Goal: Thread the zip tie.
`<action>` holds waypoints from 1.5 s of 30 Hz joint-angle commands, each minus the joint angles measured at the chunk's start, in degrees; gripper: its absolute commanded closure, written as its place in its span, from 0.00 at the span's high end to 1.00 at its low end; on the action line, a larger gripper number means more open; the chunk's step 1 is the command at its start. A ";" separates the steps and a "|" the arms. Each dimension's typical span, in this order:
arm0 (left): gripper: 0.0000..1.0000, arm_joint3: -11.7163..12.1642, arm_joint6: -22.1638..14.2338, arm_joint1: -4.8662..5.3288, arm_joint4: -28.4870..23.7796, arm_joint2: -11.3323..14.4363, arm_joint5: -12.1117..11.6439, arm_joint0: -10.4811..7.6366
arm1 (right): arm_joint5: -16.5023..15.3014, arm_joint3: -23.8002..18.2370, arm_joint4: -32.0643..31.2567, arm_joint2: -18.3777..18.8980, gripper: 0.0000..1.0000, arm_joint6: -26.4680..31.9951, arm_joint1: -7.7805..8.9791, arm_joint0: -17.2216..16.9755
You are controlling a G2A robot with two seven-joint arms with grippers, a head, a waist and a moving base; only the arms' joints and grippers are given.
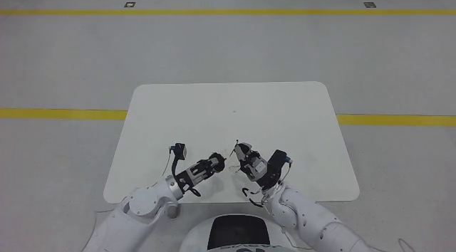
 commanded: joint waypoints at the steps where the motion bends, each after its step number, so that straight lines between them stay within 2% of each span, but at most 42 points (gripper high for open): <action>1: 0.00 0.31 -1.65 0.17 -0.55 -0.41 -0.01 -0.07 | 0.00 -0.36 0.17 -0.34 0.00 0.01 0.31 0.06; 5: 0.00 1.03 -3.05 0.36 -1.16 -0.76 0.44 -0.22 | 0.00 -1.38 0.61 -1.70 0.00 0.38 0.98 0.51; 12: 0.00 1.07 -3.19 0.35 -1.17 -0.60 0.53 -0.30 | 0.00 -1.38 0.61 -1.70 0.00 0.38 0.98 0.51; 21: 0.00 1.07 -3.19 0.35 -1.17 -0.60 0.53 -0.30 | 0.00 -3.19 0.20 -0.67 0.00 3.43 1.07 -0.65; 45: 0.00 1.07 -3.19 0.35 -1.17 -0.60 0.53 -0.30 | 0.00 -2.66 -0.49 -0.65 0.00 4.23 0.97 -0.75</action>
